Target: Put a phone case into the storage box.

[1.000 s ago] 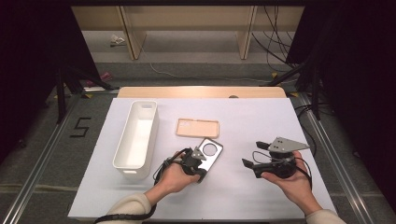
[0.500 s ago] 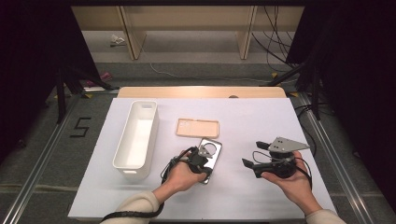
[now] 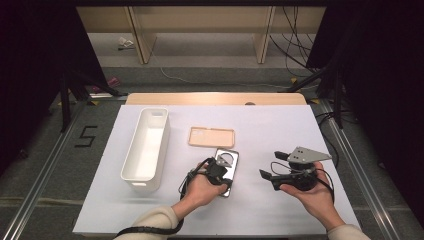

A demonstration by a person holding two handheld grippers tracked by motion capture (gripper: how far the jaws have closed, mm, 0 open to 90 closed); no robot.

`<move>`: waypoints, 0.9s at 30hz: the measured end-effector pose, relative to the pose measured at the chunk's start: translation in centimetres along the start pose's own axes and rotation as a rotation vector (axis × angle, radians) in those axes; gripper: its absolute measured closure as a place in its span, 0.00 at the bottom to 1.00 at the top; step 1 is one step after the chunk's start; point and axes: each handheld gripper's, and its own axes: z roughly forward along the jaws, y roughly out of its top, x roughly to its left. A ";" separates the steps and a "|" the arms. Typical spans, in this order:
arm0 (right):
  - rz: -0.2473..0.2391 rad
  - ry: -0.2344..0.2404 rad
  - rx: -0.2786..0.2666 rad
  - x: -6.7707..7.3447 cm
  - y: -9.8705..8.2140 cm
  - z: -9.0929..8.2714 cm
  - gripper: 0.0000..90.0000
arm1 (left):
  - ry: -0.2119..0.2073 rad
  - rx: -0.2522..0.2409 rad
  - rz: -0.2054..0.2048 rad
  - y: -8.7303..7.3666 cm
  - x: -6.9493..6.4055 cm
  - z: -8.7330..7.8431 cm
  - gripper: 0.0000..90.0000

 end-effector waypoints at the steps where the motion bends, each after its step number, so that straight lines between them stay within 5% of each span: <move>1: 0.000 0.000 0.002 0.0 0.0 0.0 0.20 | 0.009 -0.001 -0.005 0.1 -0.2 0.1 1.00; 12: 0.001 -0.004 0.000 0.0 0.0 -0.1 0.20 | -0.001 0.060 0.011 -0.4 -1.1 -0.6 1.00; 27: 0.001 -0.008 0.000 -0.1 0.0 -0.1 0.20 | -0.036 0.029 -0.022 -0.2 -1.6 0.0 1.00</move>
